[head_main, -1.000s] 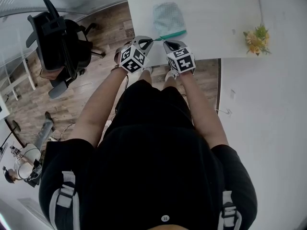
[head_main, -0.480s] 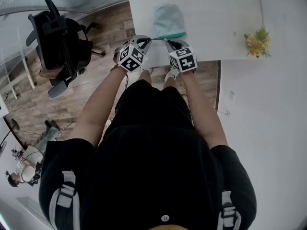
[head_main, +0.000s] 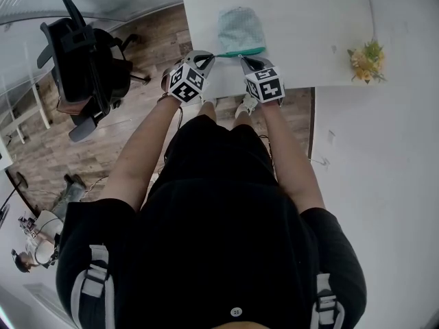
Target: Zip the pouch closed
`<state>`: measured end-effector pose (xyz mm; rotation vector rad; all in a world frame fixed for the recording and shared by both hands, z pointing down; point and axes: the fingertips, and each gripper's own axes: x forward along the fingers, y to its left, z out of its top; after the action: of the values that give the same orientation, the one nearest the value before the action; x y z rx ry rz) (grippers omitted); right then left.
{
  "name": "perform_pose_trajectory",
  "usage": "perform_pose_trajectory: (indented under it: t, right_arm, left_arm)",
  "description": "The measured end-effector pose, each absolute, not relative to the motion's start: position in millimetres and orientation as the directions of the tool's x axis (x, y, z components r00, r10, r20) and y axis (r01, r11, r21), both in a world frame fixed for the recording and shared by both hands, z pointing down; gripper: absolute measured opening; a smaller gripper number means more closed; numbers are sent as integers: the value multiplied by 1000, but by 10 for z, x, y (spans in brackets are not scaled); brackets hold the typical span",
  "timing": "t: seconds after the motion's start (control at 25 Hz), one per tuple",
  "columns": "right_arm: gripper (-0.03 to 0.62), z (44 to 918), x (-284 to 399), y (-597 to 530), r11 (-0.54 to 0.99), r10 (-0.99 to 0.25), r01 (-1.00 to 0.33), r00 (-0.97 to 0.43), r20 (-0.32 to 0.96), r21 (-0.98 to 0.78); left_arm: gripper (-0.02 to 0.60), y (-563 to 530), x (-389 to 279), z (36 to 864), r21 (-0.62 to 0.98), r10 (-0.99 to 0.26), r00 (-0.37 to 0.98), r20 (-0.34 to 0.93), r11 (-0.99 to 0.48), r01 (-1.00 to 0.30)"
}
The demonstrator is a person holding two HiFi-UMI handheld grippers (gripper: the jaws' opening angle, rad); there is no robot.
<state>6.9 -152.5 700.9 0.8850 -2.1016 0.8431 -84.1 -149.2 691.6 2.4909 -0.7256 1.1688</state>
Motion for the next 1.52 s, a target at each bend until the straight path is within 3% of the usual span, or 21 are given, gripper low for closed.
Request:
perform_pose_trajectory:
  t: [0.96, 1.36, 1.44, 1.52]
  right_arm:
    - [15, 7010, 576, -1706, 472, -399, -850, -442, 803, -234]
    - [28, 7072, 735, -1666, 468, -390, -858, -417, 821, -213]
    - [55, 7104, 768, -1630, 472, -379, -855, -417, 826, -214]
    - [133, 7114, 806, -1610, 471, -373, -854, -420, 827, -221]
  left_arm:
    - [11, -1575, -1106, 6940, 110, -373, 525, 765, -728, -677]
    - [30, -1509, -1062, 7003, 195, -342, 527, 778, -666, -720]
    - [48, -1484, -1093, 7016, 194, -344, 516, 784, -654, -731]
    - [81, -1467, -1130, 7016, 202, -346, 510, 787, -637, -744]
